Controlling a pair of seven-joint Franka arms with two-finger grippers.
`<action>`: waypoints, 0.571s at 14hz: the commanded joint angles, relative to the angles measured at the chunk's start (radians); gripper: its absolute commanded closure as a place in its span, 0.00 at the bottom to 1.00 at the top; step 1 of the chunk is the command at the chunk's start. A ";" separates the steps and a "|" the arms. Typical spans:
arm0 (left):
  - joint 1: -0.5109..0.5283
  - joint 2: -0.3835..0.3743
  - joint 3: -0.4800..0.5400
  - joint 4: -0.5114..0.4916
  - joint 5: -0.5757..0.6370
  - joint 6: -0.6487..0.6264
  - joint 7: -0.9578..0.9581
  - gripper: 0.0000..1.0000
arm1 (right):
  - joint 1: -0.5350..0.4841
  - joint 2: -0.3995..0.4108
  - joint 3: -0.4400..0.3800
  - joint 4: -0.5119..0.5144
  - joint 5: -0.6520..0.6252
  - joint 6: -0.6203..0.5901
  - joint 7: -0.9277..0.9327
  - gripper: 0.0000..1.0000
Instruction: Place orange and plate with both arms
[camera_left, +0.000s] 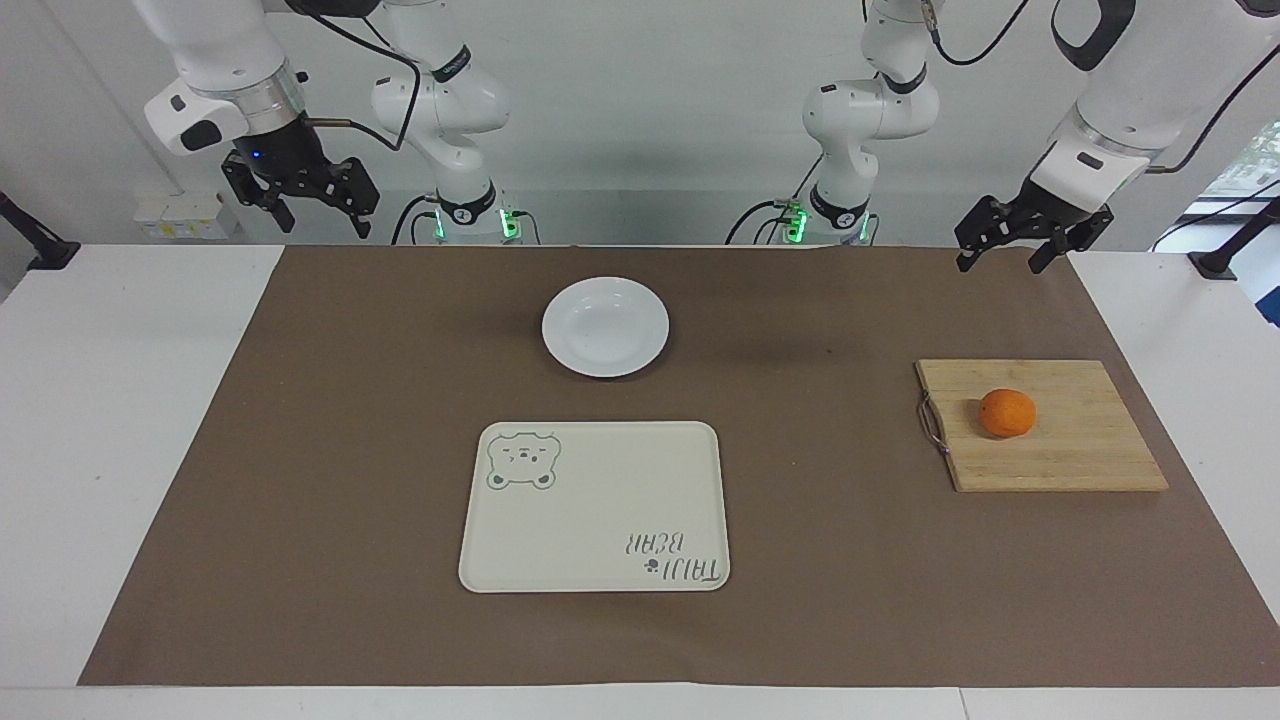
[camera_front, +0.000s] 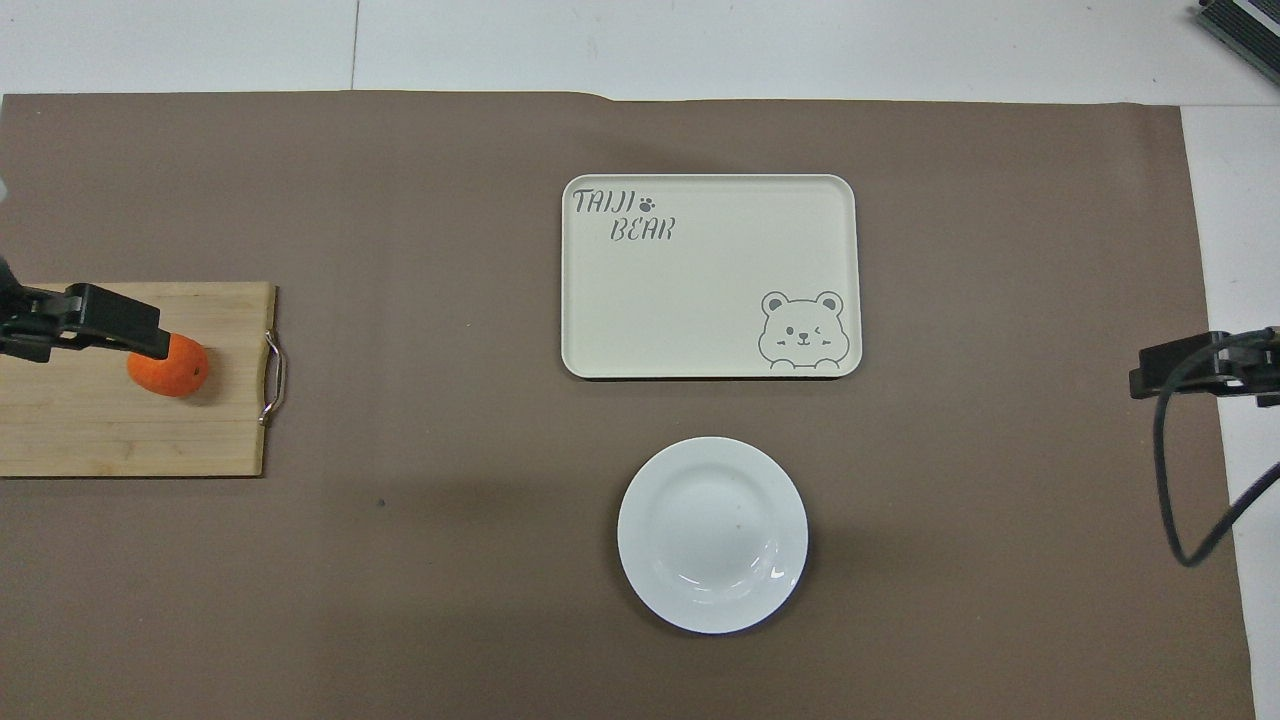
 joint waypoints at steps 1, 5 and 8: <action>-0.004 -0.023 -0.003 -0.004 0.021 -0.033 0.001 0.00 | -0.002 0.003 -0.006 0.011 0.012 -0.007 -0.018 0.00; 0.002 -0.024 -0.001 -0.004 0.022 -0.024 0.001 0.00 | -0.002 0.002 -0.006 0.011 0.012 -0.007 -0.018 0.00; 0.013 -0.025 0.000 -0.009 0.021 -0.034 -0.007 0.00 | -0.002 0.002 -0.006 0.011 0.012 -0.007 -0.018 0.00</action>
